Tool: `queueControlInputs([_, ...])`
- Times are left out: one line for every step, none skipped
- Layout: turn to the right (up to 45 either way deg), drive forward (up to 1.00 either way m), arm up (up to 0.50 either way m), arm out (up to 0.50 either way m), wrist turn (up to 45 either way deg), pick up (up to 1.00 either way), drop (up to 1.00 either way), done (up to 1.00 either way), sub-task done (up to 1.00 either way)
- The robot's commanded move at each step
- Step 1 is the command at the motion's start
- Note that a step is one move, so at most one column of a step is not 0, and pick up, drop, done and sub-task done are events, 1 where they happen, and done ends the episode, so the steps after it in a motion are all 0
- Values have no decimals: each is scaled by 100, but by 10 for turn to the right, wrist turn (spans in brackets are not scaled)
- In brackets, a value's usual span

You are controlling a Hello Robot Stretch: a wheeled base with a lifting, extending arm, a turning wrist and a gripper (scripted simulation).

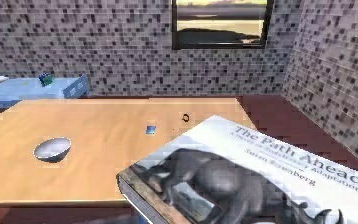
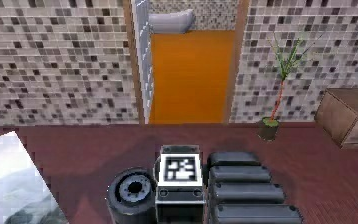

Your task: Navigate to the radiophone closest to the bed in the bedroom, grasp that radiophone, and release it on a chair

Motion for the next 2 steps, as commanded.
queueControlInputs([30, 0, 0, 0, 0, 0, 0, 0, 0])
queueControlInputs([-450, 0, 0, 0, 0, 0, 0, 0, 0])
